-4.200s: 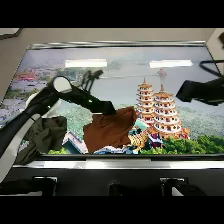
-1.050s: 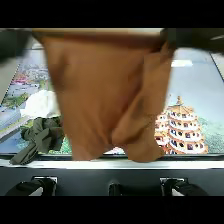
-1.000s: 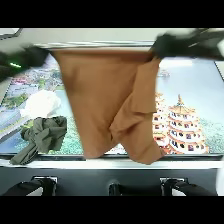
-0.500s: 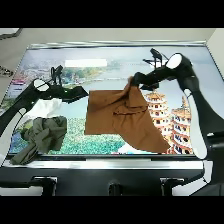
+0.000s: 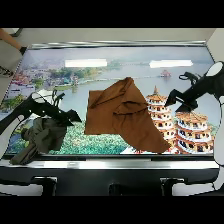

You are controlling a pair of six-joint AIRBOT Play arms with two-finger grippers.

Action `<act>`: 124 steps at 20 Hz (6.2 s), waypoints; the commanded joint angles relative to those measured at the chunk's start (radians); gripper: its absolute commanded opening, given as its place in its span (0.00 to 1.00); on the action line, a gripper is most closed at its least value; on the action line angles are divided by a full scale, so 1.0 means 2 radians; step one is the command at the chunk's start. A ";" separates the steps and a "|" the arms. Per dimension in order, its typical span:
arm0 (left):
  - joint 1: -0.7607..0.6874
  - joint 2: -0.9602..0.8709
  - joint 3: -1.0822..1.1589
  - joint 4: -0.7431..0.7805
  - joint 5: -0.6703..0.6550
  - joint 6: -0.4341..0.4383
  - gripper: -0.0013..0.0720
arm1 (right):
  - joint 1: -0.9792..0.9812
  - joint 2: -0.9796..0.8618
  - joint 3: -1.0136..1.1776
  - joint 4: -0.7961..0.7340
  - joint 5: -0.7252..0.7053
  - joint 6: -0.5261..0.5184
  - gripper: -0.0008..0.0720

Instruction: Fold the shirts.

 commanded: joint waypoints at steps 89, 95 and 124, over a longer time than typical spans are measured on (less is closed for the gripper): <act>-0.163 0.063 -0.182 -0.153 0.150 0.021 0.05 | 0.106 0.087 -0.340 0.100 -0.282 -0.034 0.06; -0.121 0.222 0.004 -0.095 0.205 0.022 0.05 | 0.105 0.221 -0.145 0.053 -0.312 -0.130 0.06; -0.170 -0.023 0.186 0.186 0.142 -0.096 0.05 | 0.110 -0.098 0.064 0.246 -0.188 -0.038 0.06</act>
